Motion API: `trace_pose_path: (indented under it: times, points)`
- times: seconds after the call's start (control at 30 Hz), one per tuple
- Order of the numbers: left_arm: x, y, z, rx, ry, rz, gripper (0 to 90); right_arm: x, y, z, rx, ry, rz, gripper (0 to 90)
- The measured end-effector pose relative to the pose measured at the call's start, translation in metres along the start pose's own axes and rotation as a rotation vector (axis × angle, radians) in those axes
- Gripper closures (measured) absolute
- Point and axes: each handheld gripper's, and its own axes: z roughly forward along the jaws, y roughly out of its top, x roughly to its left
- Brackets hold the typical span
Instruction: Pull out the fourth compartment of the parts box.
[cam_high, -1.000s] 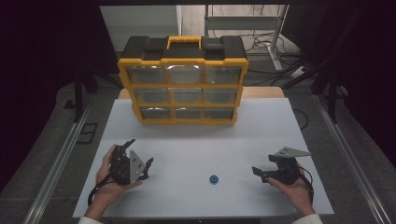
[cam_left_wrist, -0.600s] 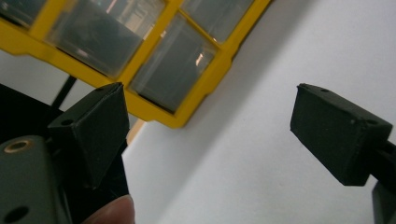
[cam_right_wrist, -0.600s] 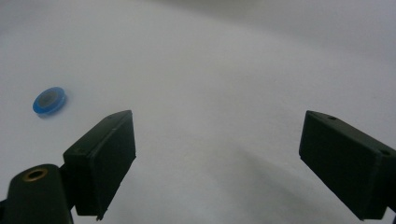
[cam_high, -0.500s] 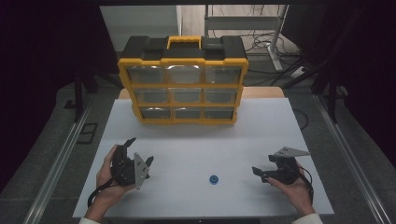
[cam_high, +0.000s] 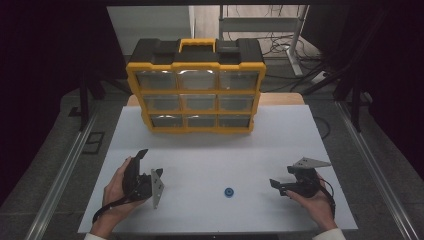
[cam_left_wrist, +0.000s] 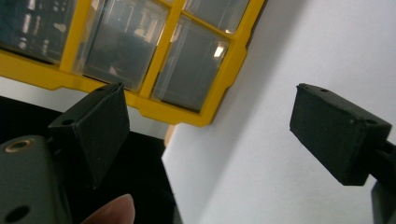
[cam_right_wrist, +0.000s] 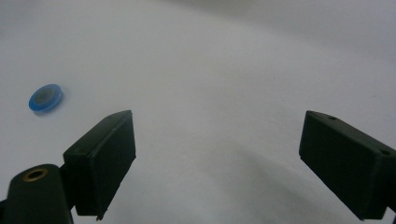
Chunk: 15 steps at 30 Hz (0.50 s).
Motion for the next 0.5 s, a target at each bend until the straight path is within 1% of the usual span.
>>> trace_pose_path:
  times: [0.07,0.1,0.23,0.27,0.43,0.5]
  points:
    - [-0.0006,0.0019,-0.0013,0.004,0.004,0.021,12.6,0.0001,0.0000,0.0001,0.000,0.001,0.001,11.4]
    - [-0.0006,0.0028,-0.0018,0.003,0.004,0.023,12.6,0.0001,-0.0001,0.0003,0.002,0.001,0.000,11.3]
    - [-0.0016,0.0048,-0.0016,-0.011,0.010,0.026,12.7,0.0002,-0.0002,0.0005,0.004,0.000,-0.001,11.3]
    - [-0.0014,0.0050,-0.0017,-0.009,0.011,0.032,12.8,0.0002,-0.0002,0.0006,0.005,0.000,-0.001,11.3]
    - [-0.0010,0.0053,0.0000,-0.015,0.014,0.028,12.9,0.0006,-0.0001,0.0013,0.009,0.000,-0.003,11.2]
    - [0.0006,0.0058,0.0006,-0.010,0.016,0.033,13.0,0.0005,-0.0002,0.0015,0.010,0.000,-0.003,11.2]
